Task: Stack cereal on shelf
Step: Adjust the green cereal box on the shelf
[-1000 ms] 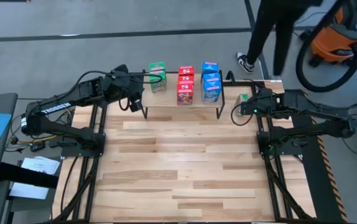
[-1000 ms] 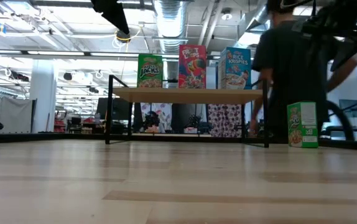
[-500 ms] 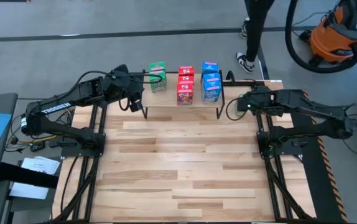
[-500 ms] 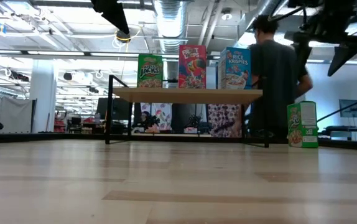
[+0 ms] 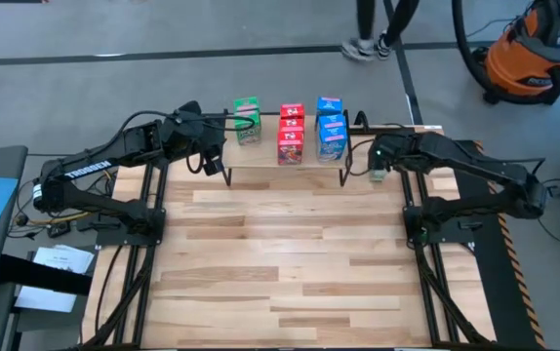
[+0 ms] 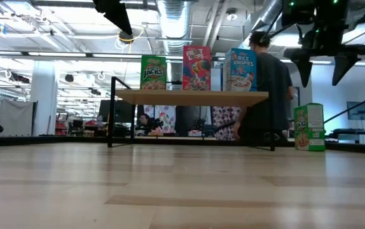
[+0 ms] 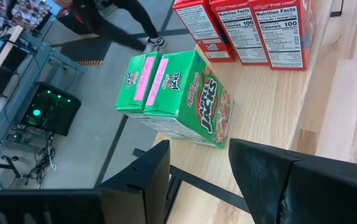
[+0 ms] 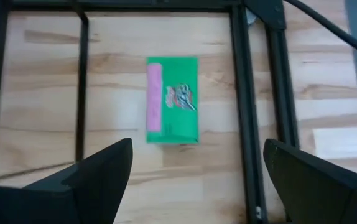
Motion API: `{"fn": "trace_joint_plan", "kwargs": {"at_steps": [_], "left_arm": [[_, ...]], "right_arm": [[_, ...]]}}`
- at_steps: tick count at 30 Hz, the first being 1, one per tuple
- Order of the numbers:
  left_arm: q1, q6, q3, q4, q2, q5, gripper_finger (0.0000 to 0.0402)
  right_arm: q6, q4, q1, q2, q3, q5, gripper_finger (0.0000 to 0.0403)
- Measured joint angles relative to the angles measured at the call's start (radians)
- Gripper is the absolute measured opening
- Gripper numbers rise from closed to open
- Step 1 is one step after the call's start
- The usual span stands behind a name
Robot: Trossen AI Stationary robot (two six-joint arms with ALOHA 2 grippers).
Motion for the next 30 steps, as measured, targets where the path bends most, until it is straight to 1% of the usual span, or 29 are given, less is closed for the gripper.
{"fn": "trace_joint_plan", "kwargs": {"at_steps": [3,8,11,21,30], "left_arm": [[0.000,-0.001,0.000,0.000,0.000,0.000,0.0155],[0.000,-0.008,0.000,0.000,0.000,0.000,0.0155],[0.000,-0.008,0.000,0.000,0.000,0.000,0.0155],[0.000,-0.012,0.000,0.000,0.000,0.000,0.0155],[0.000,-0.012,0.000,0.000,0.000,-0.001,0.0155]], "right_arm": [[-0.066,0.078,-0.046,-0.005,-0.022,-0.030,0.0383],[-0.127,0.176,-0.114,-0.004,-0.118,-0.101,0.0383],[-0.132,0.235,-0.135,-0.003,-0.164,-0.111,0.0383],[-0.169,0.353,-0.199,-0.003,-0.225,-0.125,0.0383],[-0.194,0.388,-0.232,0.047,-0.226,-0.132,0.0382]]}}
